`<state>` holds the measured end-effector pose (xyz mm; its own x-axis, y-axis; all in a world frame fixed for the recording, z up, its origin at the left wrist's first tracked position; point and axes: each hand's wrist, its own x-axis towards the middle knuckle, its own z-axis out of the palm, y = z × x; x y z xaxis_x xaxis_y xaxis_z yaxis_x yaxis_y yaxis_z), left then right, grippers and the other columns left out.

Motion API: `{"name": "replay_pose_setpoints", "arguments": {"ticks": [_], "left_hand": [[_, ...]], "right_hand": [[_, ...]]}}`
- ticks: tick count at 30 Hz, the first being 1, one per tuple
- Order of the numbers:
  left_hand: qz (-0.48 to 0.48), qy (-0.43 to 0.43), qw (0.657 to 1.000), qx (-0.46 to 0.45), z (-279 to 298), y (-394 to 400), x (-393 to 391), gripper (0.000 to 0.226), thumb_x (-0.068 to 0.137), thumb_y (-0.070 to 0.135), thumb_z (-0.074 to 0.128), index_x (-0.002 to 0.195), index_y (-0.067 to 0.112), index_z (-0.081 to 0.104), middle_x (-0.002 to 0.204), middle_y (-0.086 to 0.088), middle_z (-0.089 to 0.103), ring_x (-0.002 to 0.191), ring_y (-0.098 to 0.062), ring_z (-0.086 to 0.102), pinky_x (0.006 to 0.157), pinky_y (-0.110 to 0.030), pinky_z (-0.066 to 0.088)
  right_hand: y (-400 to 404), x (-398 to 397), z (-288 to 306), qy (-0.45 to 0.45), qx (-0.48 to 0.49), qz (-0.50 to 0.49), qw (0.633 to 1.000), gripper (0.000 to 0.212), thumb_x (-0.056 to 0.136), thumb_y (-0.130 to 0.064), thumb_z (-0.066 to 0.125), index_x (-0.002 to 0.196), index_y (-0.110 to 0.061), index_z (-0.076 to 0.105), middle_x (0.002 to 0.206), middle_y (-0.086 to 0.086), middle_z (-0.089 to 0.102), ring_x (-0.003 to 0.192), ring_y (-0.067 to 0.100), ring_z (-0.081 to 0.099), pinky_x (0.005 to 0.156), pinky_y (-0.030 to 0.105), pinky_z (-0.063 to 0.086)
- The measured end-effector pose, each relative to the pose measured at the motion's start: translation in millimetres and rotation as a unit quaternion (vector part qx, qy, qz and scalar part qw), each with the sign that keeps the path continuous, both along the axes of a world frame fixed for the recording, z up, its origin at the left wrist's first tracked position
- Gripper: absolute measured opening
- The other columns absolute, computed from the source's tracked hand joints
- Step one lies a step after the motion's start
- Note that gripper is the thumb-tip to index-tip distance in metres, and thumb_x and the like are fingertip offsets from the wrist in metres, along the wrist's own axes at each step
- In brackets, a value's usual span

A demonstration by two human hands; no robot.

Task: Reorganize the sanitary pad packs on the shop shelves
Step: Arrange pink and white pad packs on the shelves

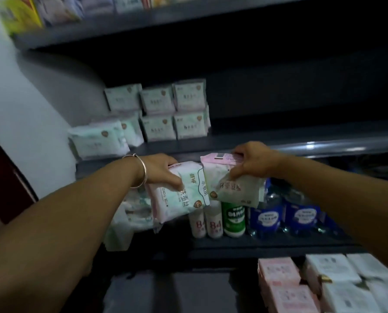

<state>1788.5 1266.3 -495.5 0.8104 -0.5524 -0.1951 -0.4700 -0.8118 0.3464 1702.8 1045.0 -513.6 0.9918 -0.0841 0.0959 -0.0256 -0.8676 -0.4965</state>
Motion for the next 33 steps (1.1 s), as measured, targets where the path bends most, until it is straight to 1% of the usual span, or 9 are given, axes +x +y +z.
{"name": "replay_pose_setpoints", "arguments": {"ticks": [4, 9, 12, 17, 21, 25, 28, 31, 33], "left_hand": [[0.008, -0.011, 0.999, -0.032, 35, 5, 23, 0.033, 0.073, 0.030, 0.076, 0.102, 0.024, 0.061, 0.098, 0.001, 0.070, 0.086, -0.018, 0.069, 0.082, -0.036, 0.056], [0.016, -0.036, 0.997, -0.065, 60, 10, 52, 0.026, 0.074, 0.030, 0.074, 0.094, 0.025, 0.058, 0.092, 0.002, 0.071, 0.080, -0.017, 0.070, 0.073, -0.031, 0.058], [0.023, -0.045, 0.996, -0.075, 69, 7, 70, 0.028, 0.074, 0.030, 0.073, 0.097, 0.025, 0.058, 0.091, 0.002, 0.071, 0.079, -0.017, 0.070, 0.072, -0.032, 0.058], [0.019, -0.052, 0.994, -0.096, 79, -8, 101, 0.036, 0.073, 0.025, 0.074, 0.105, 0.023, 0.057, 0.096, 0.000, 0.071, 0.083, -0.018, 0.070, 0.077, -0.036, 0.058], [0.010, -0.052, 0.993, -0.102, 88, -19, 117, 0.032, 0.076, 0.020, 0.072, 0.101, 0.024, 0.054, 0.096, 0.000, 0.069, 0.080, -0.014, 0.068, 0.067, -0.027, 0.056], [0.018, -0.038, 0.992, -0.115, 91, -20, 134, 0.030, 0.076, 0.019, 0.072, 0.099, 0.023, 0.053, 0.098, -0.003, 0.068, 0.083, -0.019, 0.069, 0.074, -0.035, 0.058], [0.039, -0.037, 0.988, -0.144, 92, -15, 141, 0.051, 0.074, 0.020, 0.073, 0.117, 0.021, 0.046, 0.103, -0.003, 0.066, 0.084, -0.021, 0.069, 0.073, -0.038, 0.059], [0.043, -0.040, 0.985, -0.160, 95, -10, 144, 0.079, 0.075, 0.015, 0.072, 0.137, 0.030, 0.026, 0.106, 0.001, 0.058, 0.082, -0.018, 0.065, 0.061, -0.029, 0.054], [0.032, -0.019, 0.984, -0.173, 95, -6, 147, 0.091, 0.074, 0.009, 0.071, 0.141, 0.037, 0.017, 0.113, -0.001, 0.056, 0.088, -0.022, 0.065, 0.068, -0.035, 0.058]], "right_hand": [[-3, 20, 39, -0.028, 0.032, 0.002, 0.999, 0.026, 0.070, -0.023, 0.080, 0.075, -0.015, 0.057, 0.075, -0.001, 0.055, 0.068, 0.014, 0.054, 0.054, 0.022, 0.041], [-11, 47, 64, -0.047, 0.074, -0.018, 0.996, 0.040, 0.069, -0.021, 0.081, 0.099, -0.003, 0.065, 0.095, 0.009, 0.067, 0.086, 0.026, 0.065, 0.070, 0.034, 0.053], [-19, 67, 70, -0.053, 0.083, -0.038, 0.994, 0.042, 0.070, -0.021, 0.080, 0.103, -0.002, 0.063, 0.098, 0.010, 0.068, 0.085, 0.024, 0.067, 0.074, 0.035, 0.055], [-30, 96, 75, -0.060, 0.098, -0.060, 0.992, 0.040, 0.072, -0.020, 0.079, 0.104, -0.005, 0.061, 0.098, 0.007, 0.067, 0.085, 0.022, 0.066, 0.076, 0.034, 0.057], [-34, 117, 80, -0.064, 0.112, -0.072, 0.989, 0.039, 0.072, -0.020, 0.079, 0.102, -0.006, 0.060, 0.095, 0.006, 0.066, 0.083, 0.022, 0.066, 0.071, 0.033, 0.057], [-34, 130, 81, -0.065, 0.113, -0.092, 0.987, 0.033, 0.072, -0.021, 0.078, 0.097, -0.010, 0.059, 0.095, 0.006, 0.065, 0.081, 0.020, 0.065, 0.064, 0.028, 0.053], [-29, 137, 83, -0.058, 0.114, -0.102, 0.986, 0.035, 0.072, -0.021, 0.078, 0.099, -0.010, 0.058, 0.097, 0.006, 0.064, 0.082, 0.021, 0.064, 0.065, 0.028, 0.052], [-21, 143, 85, -0.058, 0.132, -0.099, 0.985, 0.032, 0.073, -0.021, 0.078, 0.096, -0.010, 0.058, 0.096, 0.008, 0.064, 0.083, 0.023, 0.064, 0.069, 0.031, 0.054], [-16, 146, 88, -0.066, 0.155, -0.106, 0.980, 0.032, 0.073, -0.022, 0.078, 0.096, -0.008, 0.059, 0.095, 0.008, 0.065, 0.082, 0.024, 0.064, 0.071, 0.033, 0.054]]}}
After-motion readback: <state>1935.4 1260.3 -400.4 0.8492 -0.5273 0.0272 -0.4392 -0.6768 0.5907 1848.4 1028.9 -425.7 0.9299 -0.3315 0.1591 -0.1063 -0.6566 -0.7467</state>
